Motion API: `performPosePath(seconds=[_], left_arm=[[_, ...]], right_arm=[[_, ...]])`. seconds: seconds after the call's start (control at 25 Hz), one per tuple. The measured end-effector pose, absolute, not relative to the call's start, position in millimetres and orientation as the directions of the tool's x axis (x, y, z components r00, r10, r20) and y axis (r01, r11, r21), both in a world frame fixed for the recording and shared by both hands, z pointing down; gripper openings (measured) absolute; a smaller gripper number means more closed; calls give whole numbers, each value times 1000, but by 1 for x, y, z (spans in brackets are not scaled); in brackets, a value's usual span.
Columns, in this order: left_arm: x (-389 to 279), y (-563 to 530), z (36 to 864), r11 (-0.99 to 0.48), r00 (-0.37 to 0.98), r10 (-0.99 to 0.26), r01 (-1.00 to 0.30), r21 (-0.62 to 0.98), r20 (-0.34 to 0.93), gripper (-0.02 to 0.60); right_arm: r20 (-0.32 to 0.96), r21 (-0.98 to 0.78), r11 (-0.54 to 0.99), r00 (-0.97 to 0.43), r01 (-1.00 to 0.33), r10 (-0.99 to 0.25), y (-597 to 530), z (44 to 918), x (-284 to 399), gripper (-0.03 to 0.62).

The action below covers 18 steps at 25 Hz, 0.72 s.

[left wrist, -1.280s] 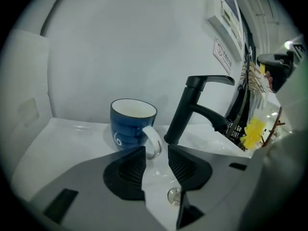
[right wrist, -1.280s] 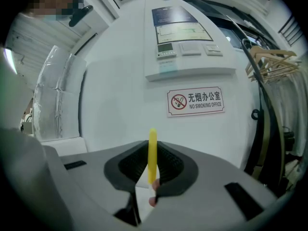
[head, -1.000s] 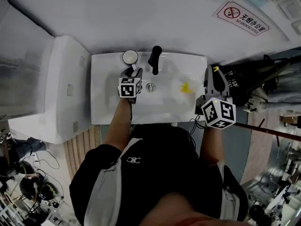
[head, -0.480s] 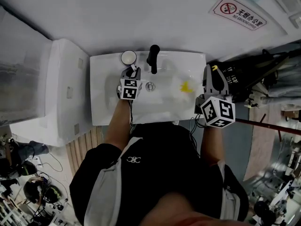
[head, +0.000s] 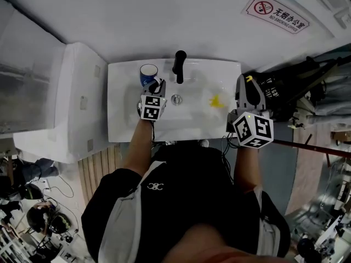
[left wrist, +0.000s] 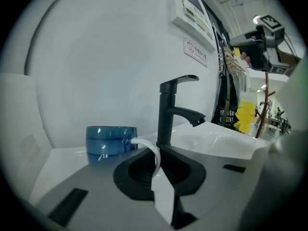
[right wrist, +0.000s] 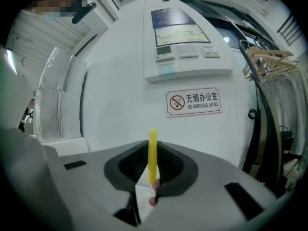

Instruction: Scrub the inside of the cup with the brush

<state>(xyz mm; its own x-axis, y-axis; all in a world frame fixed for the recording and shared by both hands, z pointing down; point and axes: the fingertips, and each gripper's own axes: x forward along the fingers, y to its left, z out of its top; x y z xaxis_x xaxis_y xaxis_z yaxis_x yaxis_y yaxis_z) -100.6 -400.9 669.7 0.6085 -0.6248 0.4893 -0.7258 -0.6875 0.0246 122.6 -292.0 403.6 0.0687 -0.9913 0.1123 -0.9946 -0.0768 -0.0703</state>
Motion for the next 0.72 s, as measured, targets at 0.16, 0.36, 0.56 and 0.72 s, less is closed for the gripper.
performPosePath(seconds=[0.16,0.36,0.56,0.72], left_arm=[[-105,-386,654,-669,611,-649,-742,44,453,43],[-104,-353,609,-666,656,-674,-739,106,338,48],[-97,-315,562,-693,676,-692,-721,31,256,48],[-79,-285,525,-722,705,-684,-690,-40,187,48]], right_arm=[[100,-78,-40,32,-996,-995,-284,401,125,48],[75,-90,23,-29,-996,-997,-278,391,126,48],[39,-102,97,-102,-990,-994,-278,381,121,48],[13,-104,152,-154,-983,-988,-277,372,118,48]])
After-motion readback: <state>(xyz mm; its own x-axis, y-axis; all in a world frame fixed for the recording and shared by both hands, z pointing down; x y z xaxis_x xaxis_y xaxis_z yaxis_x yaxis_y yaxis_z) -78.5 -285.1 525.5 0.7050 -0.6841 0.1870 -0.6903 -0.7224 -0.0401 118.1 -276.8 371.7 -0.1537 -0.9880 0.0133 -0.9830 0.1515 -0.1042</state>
